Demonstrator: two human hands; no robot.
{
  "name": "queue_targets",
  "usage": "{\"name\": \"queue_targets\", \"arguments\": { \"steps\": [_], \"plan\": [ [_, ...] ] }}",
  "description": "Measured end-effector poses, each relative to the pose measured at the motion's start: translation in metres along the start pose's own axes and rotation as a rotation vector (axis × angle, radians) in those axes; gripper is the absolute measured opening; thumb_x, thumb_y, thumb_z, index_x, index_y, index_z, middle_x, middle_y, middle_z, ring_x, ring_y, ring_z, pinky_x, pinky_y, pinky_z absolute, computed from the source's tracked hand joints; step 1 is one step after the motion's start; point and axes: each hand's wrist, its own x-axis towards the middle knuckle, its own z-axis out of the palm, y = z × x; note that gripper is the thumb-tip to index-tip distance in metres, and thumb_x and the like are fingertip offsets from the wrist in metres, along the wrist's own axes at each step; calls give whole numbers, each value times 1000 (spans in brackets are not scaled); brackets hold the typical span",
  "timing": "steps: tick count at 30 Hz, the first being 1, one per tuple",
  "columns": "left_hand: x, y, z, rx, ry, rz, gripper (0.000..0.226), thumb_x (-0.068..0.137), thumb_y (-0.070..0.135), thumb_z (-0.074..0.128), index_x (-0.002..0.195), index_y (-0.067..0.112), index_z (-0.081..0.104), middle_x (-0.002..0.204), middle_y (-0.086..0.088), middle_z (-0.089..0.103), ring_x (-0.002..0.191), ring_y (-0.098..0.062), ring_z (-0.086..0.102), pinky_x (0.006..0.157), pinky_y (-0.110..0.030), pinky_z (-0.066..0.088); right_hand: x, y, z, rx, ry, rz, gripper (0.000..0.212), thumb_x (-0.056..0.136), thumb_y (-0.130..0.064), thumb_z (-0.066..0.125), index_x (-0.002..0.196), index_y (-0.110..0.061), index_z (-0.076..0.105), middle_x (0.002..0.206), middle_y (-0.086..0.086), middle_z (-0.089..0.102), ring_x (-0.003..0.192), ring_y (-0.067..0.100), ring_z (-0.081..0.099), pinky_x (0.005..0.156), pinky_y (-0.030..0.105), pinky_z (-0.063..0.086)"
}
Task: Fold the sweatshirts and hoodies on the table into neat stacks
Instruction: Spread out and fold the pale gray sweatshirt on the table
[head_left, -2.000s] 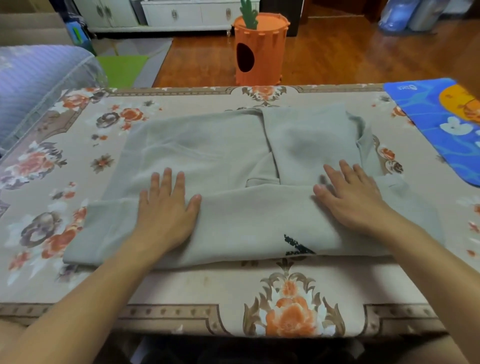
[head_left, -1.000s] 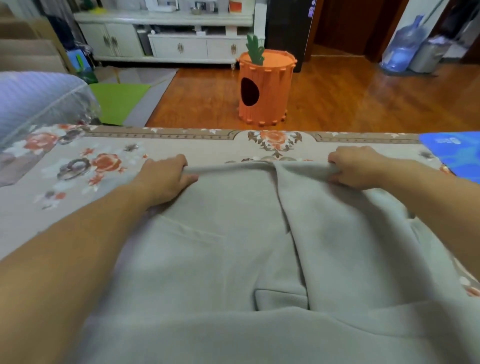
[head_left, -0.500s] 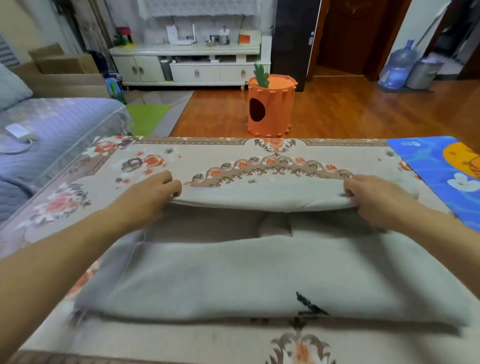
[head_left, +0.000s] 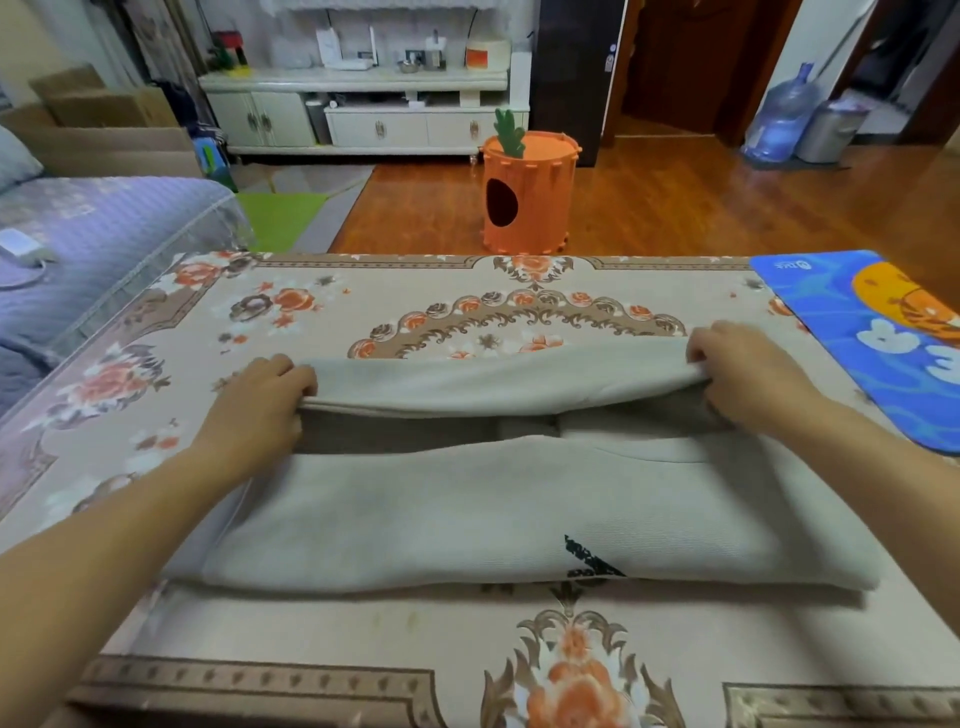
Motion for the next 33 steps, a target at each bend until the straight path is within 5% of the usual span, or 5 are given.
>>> {"name": "queue_targets", "arguments": {
  "steps": [5, 11, 22, 29, 33],
  "plan": [
    [36, 56, -9, 11, 24, -10, 56, 76, 5, 71, 130, 13, 63, 125, -20, 61, 113, -43, 54, 93, -50, 47, 64, -5, -21, -3, 163, 46, 11, 87, -11, 66, 94, -20, 68, 101, 12, 65, 99, 35, 56, 74, 39, 45],
    [62, 215, 4, -368, -69, 576, 49, 98, 40, 47, 140, 20, 61, 143, -7, 57, 135, -25, 46, 117, -39, 34, 126, 16, -2, -151, 44, 138, 37, 95, -26, 58, 132, -23, 57, 131, 12, 61, 119, 36, 48, 101, 45, 39],
    [136, 174, 62, -189, -301, 237, 68, 99, 25, 52, 161, 24, 24, 162, -7, 34, 144, -29, 39, 116, -38, 33, 69, 33, 86, -62, -192, -48, 87, 86, -74, 2, 161, -29, 4, 169, 8, 7, 154, 32, 8, 124, 48, 7],
    [132, 155, 61, -212, -283, 221, 57, 101, 20, 49, 156, 27, 36, 163, 0, 35, 146, -24, 37, 116, -36, 34, 122, 15, 47, -76, -87, -119, 100, 90, -44, 67, 160, -31, -3, 169, -1, 3, 155, 30, -3, 126, 49, 6],
    [112, 119, 51, -154, -250, 133, 67, 89, 4, 51, 151, 27, 45, 160, 1, 39, 140, -29, 44, 107, -43, 44, 152, 3, 27, -254, -252, -186, 42, 88, -17, 57, 128, -31, 53, 129, 3, 61, 131, 29, 43, 122, 52, 12]
  ]
}}
